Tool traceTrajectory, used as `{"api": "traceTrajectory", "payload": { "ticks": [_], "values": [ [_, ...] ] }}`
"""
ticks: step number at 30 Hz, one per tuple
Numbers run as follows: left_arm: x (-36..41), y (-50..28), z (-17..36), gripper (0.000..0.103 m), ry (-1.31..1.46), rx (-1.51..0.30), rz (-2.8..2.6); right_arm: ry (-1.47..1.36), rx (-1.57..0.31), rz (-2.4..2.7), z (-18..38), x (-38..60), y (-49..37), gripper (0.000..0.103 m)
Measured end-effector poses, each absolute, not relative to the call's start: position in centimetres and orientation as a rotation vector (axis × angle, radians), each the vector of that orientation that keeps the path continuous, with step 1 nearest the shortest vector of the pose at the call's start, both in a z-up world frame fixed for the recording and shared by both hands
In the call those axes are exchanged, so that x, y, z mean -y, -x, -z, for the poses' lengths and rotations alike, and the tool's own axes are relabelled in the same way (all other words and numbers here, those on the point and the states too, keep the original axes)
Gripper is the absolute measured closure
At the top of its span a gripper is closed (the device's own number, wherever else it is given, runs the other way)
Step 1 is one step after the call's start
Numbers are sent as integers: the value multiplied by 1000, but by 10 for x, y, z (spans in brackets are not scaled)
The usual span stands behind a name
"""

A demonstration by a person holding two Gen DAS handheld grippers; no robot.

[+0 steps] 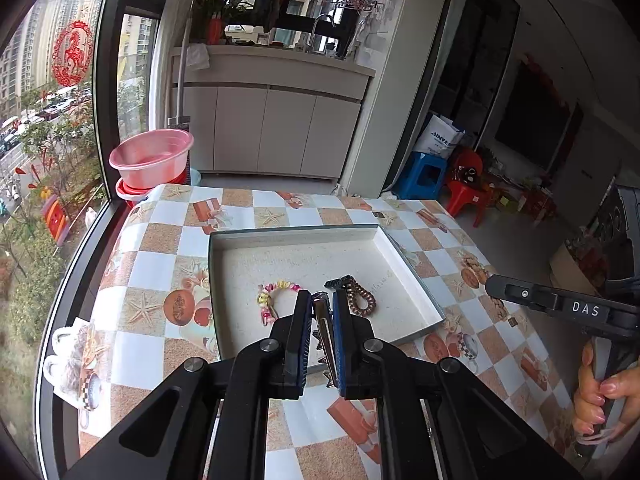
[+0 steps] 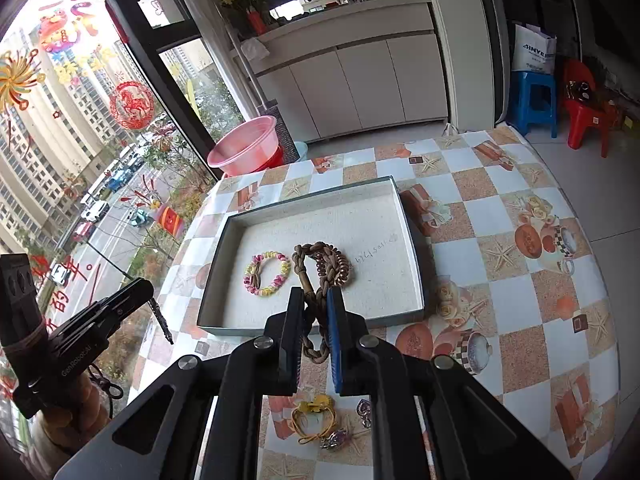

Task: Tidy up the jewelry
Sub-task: 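Carry the braided bracelet into the tray with the right tool while the left tool carries the barrette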

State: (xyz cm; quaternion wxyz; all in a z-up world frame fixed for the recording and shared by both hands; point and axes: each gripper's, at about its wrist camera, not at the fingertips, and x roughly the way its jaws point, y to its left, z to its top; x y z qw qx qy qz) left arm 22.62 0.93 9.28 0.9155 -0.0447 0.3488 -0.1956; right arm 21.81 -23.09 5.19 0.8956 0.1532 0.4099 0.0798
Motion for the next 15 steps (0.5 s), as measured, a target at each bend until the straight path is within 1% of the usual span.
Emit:
{"api": "traceTrajectory", "payload": {
  "ticks": [4,7,15],
  "values": [
    [-6,-251,-95,79,94,-716,369,-356,-847,-166,-55,233,-240,91],
    [-1,-271,-84,79,79,-729,331,-350,-859,-151,-50,232,-258,91],
    [18,-304,-26,79,18,-828,266,-343,-907,-114,-15,232,-303,91]
  ]
}}
